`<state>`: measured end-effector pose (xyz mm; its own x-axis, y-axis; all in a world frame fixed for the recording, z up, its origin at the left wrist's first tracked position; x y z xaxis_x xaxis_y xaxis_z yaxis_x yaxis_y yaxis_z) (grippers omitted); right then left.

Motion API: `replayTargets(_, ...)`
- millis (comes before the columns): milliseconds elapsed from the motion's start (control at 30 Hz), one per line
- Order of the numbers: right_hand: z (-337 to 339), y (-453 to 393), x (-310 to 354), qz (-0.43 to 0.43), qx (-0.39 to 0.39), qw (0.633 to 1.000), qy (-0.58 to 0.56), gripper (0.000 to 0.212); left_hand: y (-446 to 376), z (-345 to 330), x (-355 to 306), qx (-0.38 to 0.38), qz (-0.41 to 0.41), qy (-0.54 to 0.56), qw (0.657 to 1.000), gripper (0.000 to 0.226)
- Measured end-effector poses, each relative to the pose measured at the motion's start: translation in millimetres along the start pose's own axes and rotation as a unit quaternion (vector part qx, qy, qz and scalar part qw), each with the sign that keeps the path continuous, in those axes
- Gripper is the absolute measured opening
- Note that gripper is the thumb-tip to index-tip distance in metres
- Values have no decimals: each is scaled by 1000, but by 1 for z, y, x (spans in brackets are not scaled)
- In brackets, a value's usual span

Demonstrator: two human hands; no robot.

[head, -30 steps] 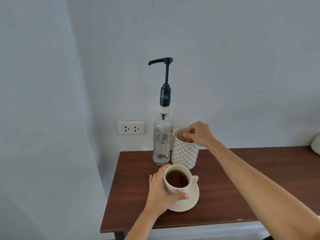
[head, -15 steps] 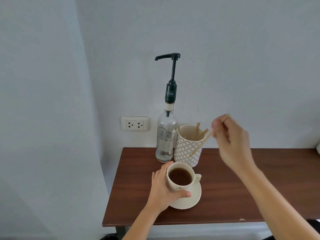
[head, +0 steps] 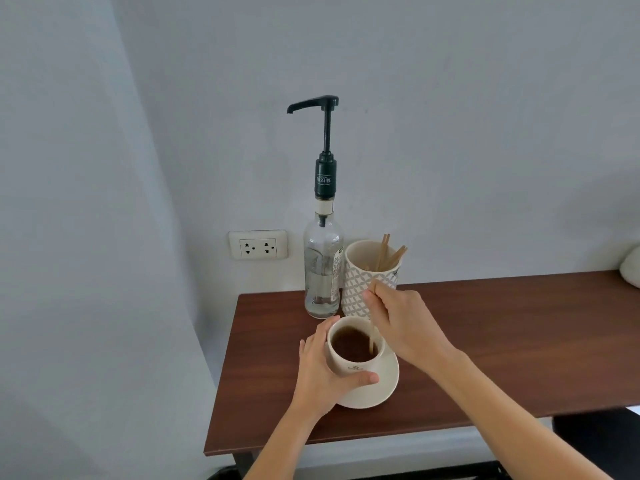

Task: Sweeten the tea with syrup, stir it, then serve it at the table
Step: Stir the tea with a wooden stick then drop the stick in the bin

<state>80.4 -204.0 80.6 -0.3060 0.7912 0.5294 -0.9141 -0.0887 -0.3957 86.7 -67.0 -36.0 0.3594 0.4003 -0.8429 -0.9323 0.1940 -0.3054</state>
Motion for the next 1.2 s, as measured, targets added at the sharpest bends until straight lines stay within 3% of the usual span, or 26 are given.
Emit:
replayTargets(133, -7, -2, 7, -36, 2, 993, -113, 27, -1, 0, -6, 10, -12, -10, 1000, 96)
replayTargets(300, -1, -6, -3, -24, -16, 1000, 7, 31, 0, 0, -3, 2, -9, -7, 1000, 96)
replayTargets(433, -10, -2, 9, -49, 17, 992, -117, 29, 0, 0, -3, 10, -11, -8, 1000, 97)
replayTargets(600, 1, -7, -6, -56, -13, 998, 39, 32, 0, -1, -1, -1, -7, -7, 1000, 97)
replayTargets(733, -11, -1, 6, -60, 20, 992, -107, 32, 0, 0, -2, 0, -11, -5, 1000, 97)
replayTargets(900, 0, -8, 1, -55, -10, 996, 70, 31, 1, 1, -4, -6, -16, 3, 1000, 97)
replayTargets(1000, -10, -3, 10, -46, 30, 997, -48, 33, 0, 1, -3, -9, -17, 9, 1000, 96)
replayTargets(1067, -7, -4, 13, -45, 16, 995, -88, 29, 0, 1, -3, -9, -19, 12, 1000, 95)
replayTargets(1200, 2, -8, 2, -63, -16, 996, 67, 31, 1, 1, -4, -10, -19, 15, 1000, 96)
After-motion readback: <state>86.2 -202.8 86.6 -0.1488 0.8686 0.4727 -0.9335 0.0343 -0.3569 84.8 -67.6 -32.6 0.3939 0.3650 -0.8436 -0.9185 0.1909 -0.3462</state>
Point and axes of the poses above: each hand's wrist, its own y-axis away from the middle knuckle, its own z-axis out of the back of the hand, x = y × z, the point moved 8 cm from there along -y, towards the middle knuckle, and after that the axes turned 4 degrees about -z, right-handed, at the moved point
